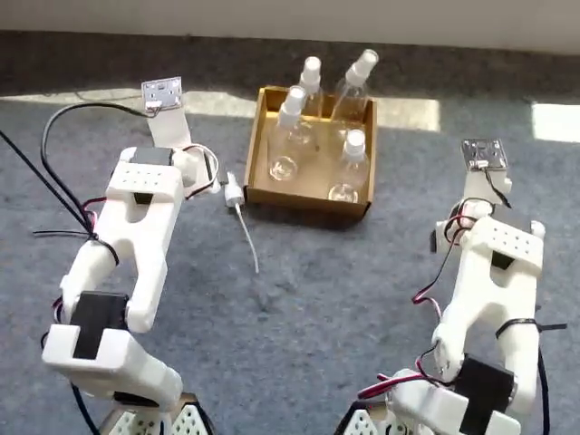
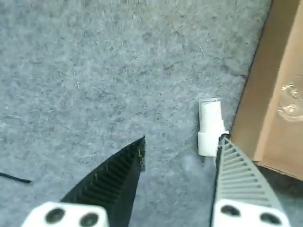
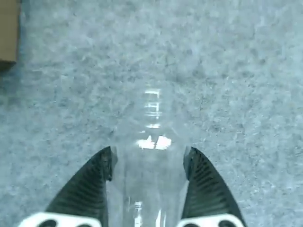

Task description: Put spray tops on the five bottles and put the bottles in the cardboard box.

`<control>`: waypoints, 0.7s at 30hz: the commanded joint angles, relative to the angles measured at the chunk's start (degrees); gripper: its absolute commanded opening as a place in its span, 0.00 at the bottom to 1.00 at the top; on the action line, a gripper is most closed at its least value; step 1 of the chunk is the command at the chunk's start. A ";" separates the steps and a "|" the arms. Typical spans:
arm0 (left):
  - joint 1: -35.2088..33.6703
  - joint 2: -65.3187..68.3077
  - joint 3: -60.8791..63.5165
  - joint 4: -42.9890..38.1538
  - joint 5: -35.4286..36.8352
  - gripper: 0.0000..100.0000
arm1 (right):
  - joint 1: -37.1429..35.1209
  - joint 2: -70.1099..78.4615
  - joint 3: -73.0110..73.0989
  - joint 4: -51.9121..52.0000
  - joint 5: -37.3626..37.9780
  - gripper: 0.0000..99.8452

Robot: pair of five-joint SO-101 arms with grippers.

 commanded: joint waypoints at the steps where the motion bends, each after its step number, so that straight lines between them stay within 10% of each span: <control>1: 0.75 -0.40 -2.42 -1.14 0.62 0.23 | 0.57 0.75 -1.01 -1.10 -0.88 0.00; 21: 4.53 13.93 -12.88 -5.71 0.35 0.23 | 0.57 2.42 -0.66 -1.10 -0.44 0.00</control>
